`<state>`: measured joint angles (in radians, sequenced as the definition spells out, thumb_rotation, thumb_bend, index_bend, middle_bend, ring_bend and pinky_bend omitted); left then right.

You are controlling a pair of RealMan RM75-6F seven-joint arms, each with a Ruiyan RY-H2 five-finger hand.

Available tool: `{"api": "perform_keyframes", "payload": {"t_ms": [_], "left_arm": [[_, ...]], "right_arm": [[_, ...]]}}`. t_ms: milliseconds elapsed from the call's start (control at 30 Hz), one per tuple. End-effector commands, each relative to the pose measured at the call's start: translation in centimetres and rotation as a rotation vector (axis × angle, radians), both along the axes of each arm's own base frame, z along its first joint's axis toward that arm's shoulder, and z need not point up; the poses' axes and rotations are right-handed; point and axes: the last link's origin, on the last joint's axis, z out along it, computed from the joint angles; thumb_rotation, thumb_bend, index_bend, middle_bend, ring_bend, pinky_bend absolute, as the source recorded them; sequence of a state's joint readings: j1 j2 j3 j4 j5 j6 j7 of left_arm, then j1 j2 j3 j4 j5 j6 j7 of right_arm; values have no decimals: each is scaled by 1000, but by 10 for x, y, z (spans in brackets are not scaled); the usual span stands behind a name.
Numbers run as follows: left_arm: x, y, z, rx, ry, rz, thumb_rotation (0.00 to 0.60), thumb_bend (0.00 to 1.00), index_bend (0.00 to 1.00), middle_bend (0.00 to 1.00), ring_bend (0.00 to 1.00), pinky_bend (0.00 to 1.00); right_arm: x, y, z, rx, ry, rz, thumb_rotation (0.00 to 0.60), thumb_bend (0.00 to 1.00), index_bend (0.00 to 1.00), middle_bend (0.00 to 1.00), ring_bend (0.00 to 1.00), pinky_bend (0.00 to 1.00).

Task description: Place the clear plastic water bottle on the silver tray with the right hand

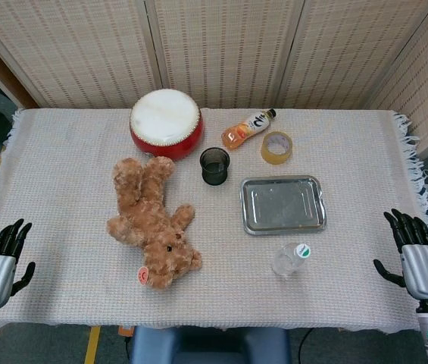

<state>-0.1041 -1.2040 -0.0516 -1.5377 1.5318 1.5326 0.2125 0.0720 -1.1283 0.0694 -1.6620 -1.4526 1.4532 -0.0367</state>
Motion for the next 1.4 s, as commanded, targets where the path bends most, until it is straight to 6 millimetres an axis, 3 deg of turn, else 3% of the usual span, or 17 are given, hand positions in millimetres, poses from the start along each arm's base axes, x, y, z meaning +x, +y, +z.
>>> {"api": "perform_keyframes", "payload": {"t_ms": [33, 433, 700, 1000, 1400], "left_arm": [[-1, 0, 0, -2, -1, 12, 600, 416, 0, 2, 88, 290], [1, 1, 0, -10, -9, 13, 600, 417, 0, 2, 88, 289], [-1, 1, 0, -32, -34, 19, 600, 417, 0, 4, 88, 289], [1, -5, 2, -37, -36, 24, 600, 417, 0, 12, 91, 289], [-1, -4, 2, -50, -47, 47, 600, 416, 8, 17, 100, 290]], "right_arm": [[0, 0, 0, 1, -1, -2, 600, 0, 0, 0, 0, 21], [-2, -1, -2, 52, -4, -22, 600, 0, 0, 0, 0, 33], [7, -2, -19, 265, -154, 4, 600, 0, 0, 0, 0, 51], [18, -23, -46, 503, -443, 20, 600, 0, 0, 0, 0, 52], [41, -54, -71, 625, -589, 61, 600, 0, 0, 0, 0, 52]]}}
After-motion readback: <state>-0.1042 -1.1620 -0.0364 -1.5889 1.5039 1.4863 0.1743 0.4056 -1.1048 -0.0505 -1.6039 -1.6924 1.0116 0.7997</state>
